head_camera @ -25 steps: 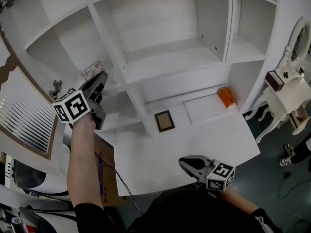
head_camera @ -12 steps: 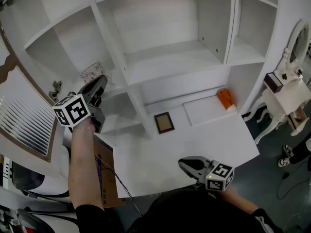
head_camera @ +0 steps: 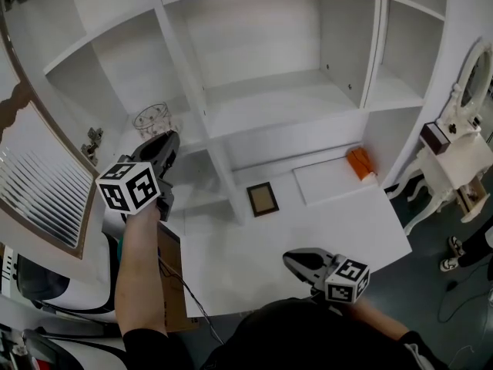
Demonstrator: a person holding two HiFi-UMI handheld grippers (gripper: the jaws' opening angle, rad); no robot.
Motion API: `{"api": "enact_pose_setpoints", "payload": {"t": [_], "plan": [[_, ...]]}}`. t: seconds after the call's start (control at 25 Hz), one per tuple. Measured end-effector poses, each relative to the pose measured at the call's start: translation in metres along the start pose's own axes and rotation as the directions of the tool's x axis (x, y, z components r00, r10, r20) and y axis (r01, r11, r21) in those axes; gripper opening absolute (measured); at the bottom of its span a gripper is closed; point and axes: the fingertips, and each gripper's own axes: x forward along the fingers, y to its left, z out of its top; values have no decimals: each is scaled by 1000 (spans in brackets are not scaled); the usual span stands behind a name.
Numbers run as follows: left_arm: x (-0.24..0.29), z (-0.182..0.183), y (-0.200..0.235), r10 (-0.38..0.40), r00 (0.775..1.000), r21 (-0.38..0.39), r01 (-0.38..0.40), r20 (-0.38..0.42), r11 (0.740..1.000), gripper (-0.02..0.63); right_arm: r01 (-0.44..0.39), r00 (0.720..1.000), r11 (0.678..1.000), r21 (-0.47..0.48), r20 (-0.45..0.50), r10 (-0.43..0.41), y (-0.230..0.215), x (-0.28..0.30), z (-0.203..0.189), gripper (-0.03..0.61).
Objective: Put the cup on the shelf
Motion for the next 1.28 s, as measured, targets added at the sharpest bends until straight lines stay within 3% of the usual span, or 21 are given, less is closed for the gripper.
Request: {"api": "enact_pose_setpoints", "payload": {"t": [0.36,0.64,1.0,1.28], "plan": [[16,-1,4,69,996,24,-67,-52,997,72,8,1000,1000,-1,4,-8,-8,5,3,17],[20,4,-5,21,999,51,-18,-41,999,38,19,1000,1000,17,8,-19,-13,4,3,17],[-9,31,-18,-11,998,99,4,66,995,20,13,1000,999,42,-9,-13,-14,3,-3,17],[-61,39,-76,-92,981,132,70,171,989,20,12,999,999,30,-32,-11,-11,3,-7,17]]}}
